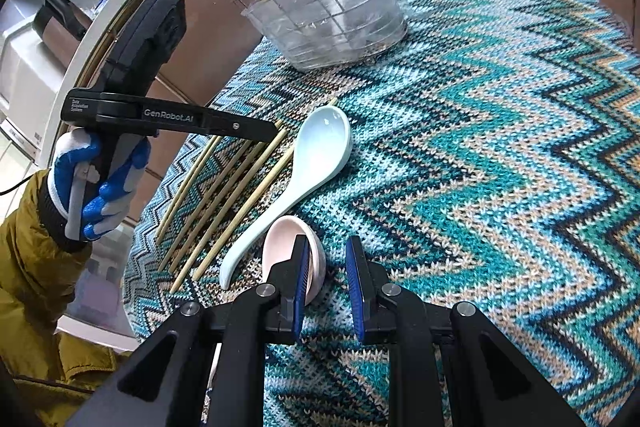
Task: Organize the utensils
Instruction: 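Grasp another chopstick with the left gripper while the right gripper grasps the pink spoon, then carry the chopstick and pink spoon over the caddy and release them inside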
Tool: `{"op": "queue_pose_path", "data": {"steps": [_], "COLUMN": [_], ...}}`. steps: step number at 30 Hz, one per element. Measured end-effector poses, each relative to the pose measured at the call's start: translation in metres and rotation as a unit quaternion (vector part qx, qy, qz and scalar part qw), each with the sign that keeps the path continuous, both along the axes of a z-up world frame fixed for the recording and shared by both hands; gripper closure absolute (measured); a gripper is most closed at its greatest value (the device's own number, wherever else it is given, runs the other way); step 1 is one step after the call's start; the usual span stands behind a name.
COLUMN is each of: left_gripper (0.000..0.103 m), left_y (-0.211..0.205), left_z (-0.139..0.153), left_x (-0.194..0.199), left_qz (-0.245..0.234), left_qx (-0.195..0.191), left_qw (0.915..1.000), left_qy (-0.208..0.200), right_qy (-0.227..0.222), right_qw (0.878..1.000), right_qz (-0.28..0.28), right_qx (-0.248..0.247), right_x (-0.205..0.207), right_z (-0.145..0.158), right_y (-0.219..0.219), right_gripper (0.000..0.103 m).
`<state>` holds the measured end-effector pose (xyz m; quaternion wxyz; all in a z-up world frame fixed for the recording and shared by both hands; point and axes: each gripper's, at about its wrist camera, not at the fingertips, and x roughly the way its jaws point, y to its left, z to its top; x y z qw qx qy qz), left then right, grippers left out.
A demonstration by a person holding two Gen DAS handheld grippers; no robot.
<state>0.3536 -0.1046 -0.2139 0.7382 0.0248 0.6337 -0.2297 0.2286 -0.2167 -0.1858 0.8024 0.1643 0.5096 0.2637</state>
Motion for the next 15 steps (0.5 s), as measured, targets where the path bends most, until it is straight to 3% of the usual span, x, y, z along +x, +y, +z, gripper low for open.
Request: {"op": "queue_pose_path", "data": {"steps": [9, 13, 15], "left_gripper": [0.093, 0.098, 0.098], "left_y": [-0.002, 0.003, 0.005], "left_z": [-0.002, -0.003, -0.001], "left_x": [0.000, 0.000, -0.002], "left_qz": [-0.003, 0.004, 0.009], "left_qx": [0.004, 0.004, 0.003], "left_qw": [1.0000, 1.0000, 0.9999], "left_qy": [-0.004, -0.007, -0.009], "right_qy": [0.018, 0.016, 0.012], "right_qw": [0.999, 0.999, 0.999], "right_qz": [0.029, 0.035, 0.034], "right_qx": [0.020, 0.021, 0.014], "right_x": [0.012, 0.013, 0.014], "right_z": [-0.004, -0.005, -0.004], "right_y": [0.000, 0.003, 0.005], "right_gripper": [0.083, 0.094, 0.095]}}
